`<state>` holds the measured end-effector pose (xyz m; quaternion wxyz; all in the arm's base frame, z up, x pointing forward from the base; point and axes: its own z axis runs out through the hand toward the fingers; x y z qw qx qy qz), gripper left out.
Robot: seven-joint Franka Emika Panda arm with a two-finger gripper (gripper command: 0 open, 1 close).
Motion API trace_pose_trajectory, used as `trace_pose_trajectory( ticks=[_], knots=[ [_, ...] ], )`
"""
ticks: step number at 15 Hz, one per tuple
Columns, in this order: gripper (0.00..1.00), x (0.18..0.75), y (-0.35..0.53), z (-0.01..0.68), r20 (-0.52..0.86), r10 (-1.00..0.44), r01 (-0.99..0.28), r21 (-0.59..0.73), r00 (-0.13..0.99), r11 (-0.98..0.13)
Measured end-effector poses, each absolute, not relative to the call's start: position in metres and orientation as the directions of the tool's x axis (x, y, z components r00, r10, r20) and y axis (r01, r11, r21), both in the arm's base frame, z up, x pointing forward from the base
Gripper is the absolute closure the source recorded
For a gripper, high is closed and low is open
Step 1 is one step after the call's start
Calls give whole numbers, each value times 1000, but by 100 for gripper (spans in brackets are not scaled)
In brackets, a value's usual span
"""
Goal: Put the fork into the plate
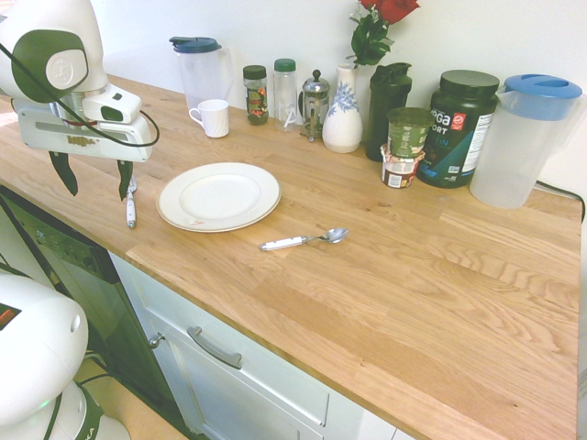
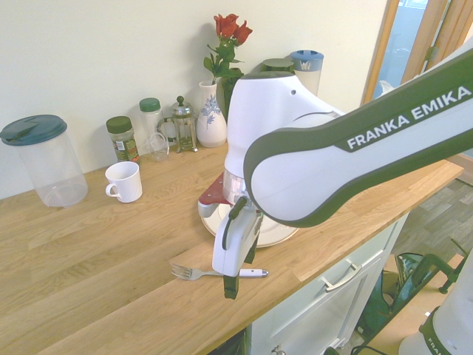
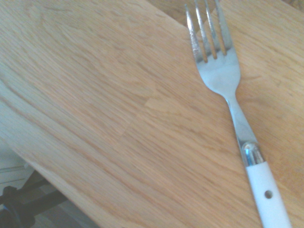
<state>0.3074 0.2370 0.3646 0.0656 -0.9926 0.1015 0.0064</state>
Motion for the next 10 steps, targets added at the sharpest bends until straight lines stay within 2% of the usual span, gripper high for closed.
trace_pose_trajectory(
  ticks=[10],
  knots=[
    [100, 318, 224, 332, 59, -219, -213, -88, 974, -973]
  ],
)
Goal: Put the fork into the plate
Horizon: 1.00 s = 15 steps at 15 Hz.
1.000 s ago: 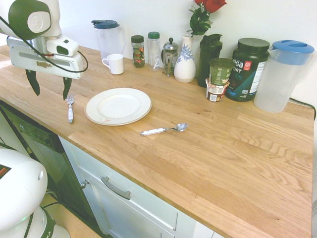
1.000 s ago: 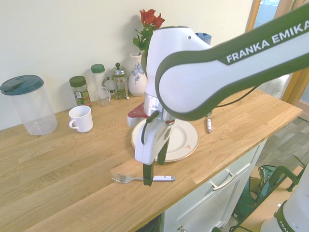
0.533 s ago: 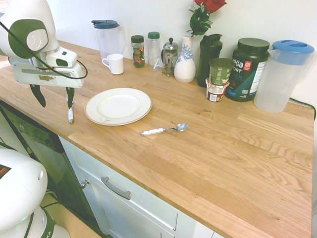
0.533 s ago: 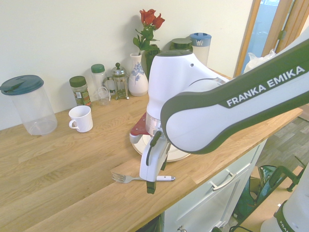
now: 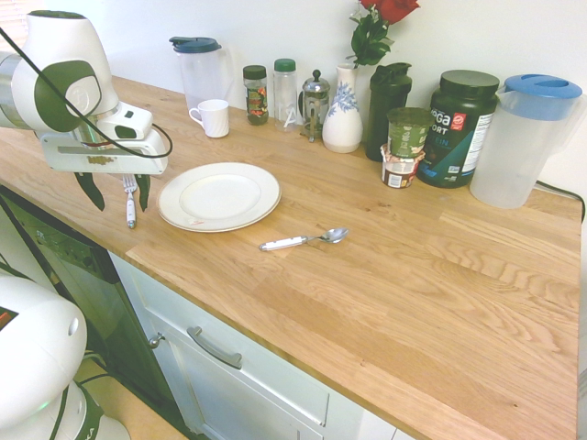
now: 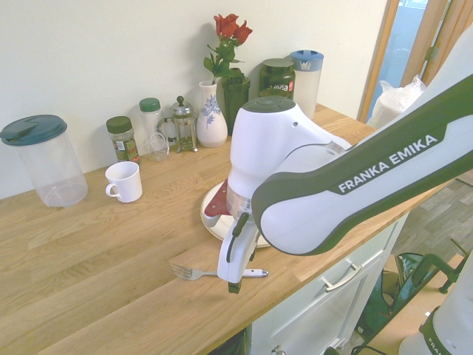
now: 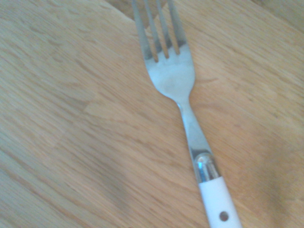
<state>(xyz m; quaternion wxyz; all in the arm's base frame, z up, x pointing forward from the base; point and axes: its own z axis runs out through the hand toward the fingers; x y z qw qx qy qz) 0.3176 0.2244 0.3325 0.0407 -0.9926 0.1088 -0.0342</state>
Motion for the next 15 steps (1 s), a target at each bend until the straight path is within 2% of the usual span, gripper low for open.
trace_pose_trajectory(
  ticks=[15],
  knots=[
    [100, 323, 223, 321, 66, -232, -226, -76, 971, -971]
  ],
)
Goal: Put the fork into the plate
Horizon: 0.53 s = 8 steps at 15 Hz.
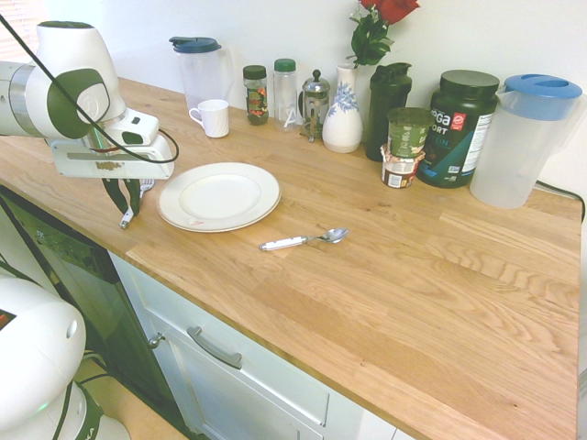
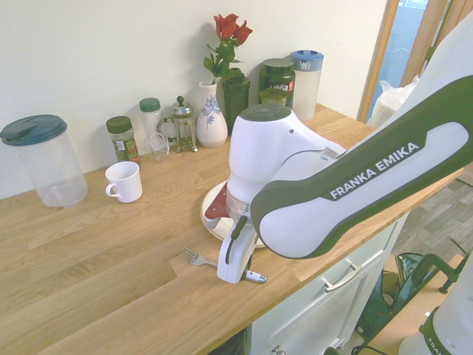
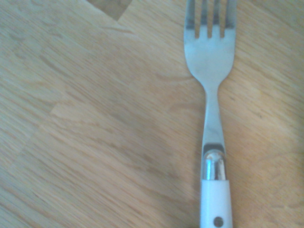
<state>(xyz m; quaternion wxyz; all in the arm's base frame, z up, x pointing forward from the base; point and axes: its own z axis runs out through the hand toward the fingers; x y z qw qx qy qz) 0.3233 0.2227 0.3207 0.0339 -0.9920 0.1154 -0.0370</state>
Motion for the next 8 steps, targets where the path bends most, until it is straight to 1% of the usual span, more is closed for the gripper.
trace_pose_trajectory(
  ticks=[5, 8],
  knots=[
    [100, 328, 222, 324, 85, -244, -236, -93, 966, -967],
    [100, 342, 235, 349, 125, -254, -236, -143, 959, -961]
  ],
)
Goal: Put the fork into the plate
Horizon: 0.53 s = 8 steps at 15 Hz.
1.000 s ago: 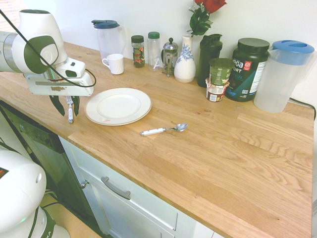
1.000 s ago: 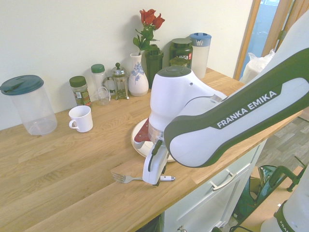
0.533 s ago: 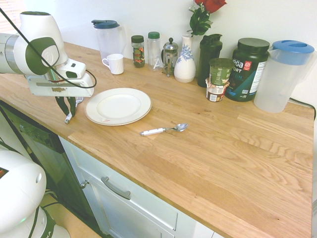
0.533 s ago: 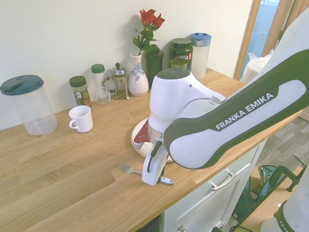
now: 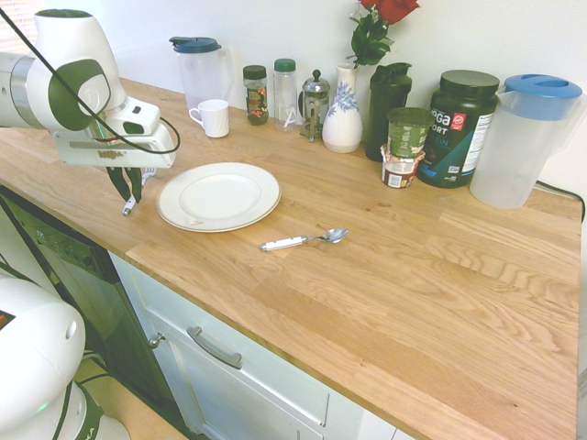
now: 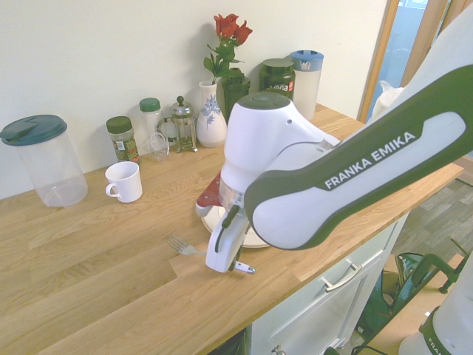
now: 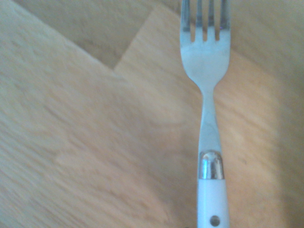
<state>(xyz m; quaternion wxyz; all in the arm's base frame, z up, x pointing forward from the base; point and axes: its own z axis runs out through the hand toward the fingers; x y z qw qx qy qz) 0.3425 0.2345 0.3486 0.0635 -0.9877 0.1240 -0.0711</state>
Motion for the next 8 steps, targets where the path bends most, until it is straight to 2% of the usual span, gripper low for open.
trace_pose_trajectory(
  ticks=[3, 8],
  knots=[
    [100, 363, 224, 365, 144, -299, -274, -171, 943, -946],
    [100, 393, 155, 371, 134, -396, -373, -170, 908, -912]
  ],
)
